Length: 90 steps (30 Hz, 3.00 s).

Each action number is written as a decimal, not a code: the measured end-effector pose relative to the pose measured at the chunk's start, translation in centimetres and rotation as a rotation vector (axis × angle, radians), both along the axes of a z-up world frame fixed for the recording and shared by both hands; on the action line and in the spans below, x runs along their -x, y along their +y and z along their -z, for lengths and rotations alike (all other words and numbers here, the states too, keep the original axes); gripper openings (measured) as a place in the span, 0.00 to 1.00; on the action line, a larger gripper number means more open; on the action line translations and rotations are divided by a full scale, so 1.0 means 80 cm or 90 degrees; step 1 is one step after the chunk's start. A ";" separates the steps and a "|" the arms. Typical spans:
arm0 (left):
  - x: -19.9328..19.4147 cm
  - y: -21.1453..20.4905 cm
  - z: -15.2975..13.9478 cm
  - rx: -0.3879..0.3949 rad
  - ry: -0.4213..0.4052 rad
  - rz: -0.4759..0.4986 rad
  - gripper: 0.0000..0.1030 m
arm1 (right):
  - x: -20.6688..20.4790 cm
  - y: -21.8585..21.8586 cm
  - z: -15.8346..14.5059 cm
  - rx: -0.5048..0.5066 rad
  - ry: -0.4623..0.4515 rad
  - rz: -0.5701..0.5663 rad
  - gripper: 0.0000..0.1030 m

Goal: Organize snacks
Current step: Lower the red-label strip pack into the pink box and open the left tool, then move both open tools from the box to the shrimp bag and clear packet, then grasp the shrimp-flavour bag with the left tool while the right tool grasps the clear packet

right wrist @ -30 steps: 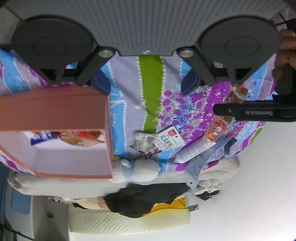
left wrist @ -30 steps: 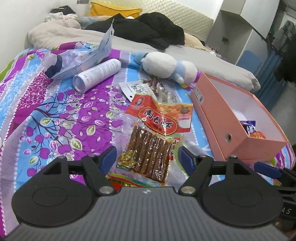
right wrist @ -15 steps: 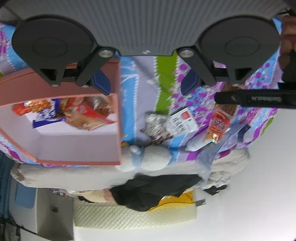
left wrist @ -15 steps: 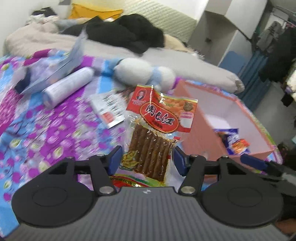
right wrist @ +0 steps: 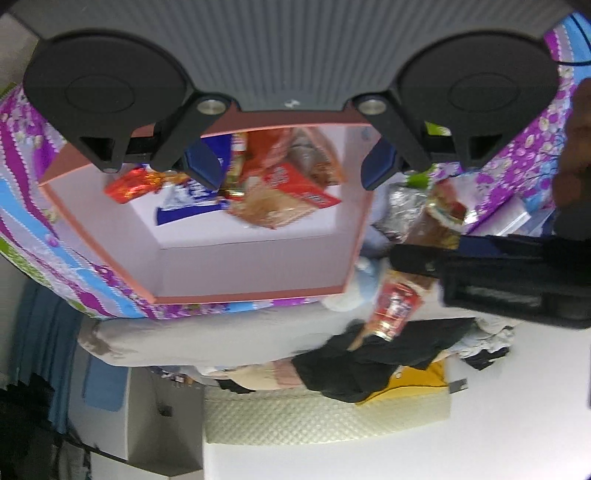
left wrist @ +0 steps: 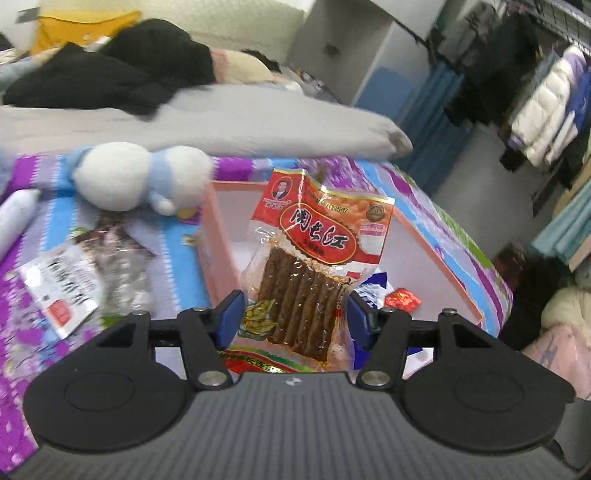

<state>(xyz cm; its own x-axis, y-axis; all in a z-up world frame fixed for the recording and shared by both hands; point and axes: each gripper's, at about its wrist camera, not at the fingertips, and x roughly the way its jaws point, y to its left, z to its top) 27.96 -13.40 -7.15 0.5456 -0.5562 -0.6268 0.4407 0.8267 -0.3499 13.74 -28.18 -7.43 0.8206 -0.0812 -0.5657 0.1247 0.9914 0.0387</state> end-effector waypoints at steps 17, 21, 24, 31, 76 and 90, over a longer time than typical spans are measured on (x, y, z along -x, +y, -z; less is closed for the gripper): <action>-0.040 -0.075 0.038 -0.051 0.030 0.044 0.94 | -0.008 -0.053 0.013 -0.026 0.034 0.040 0.82; -0.031 -0.063 0.028 -0.048 0.014 0.037 0.95 | -0.006 -0.051 0.013 -0.031 0.033 0.037 0.82; -0.017 -0.044 0.018 -0.039 -0.006 0.023 0.95 | -0.002 -0.047 0.013 -0.036 0.028 0.032 0.82; 0.026 0.017 0.002 -0.034 -0.061 -0.023 0.95 | 0.010 -0.020 0.009 -0.045 -0.007 -0.005 0.82; -0.237 0.174 0.196 -0.344 -0.157 0.195 0.95 | -0.323 0.146 0.141 -0.213 0.175 -0.062 0.74; -0.262 0.172 0.214 -0.243 -0.069 0.195 0.86 | -0.343 0.148 0.163 -0.199 0.189 -0.060 0.59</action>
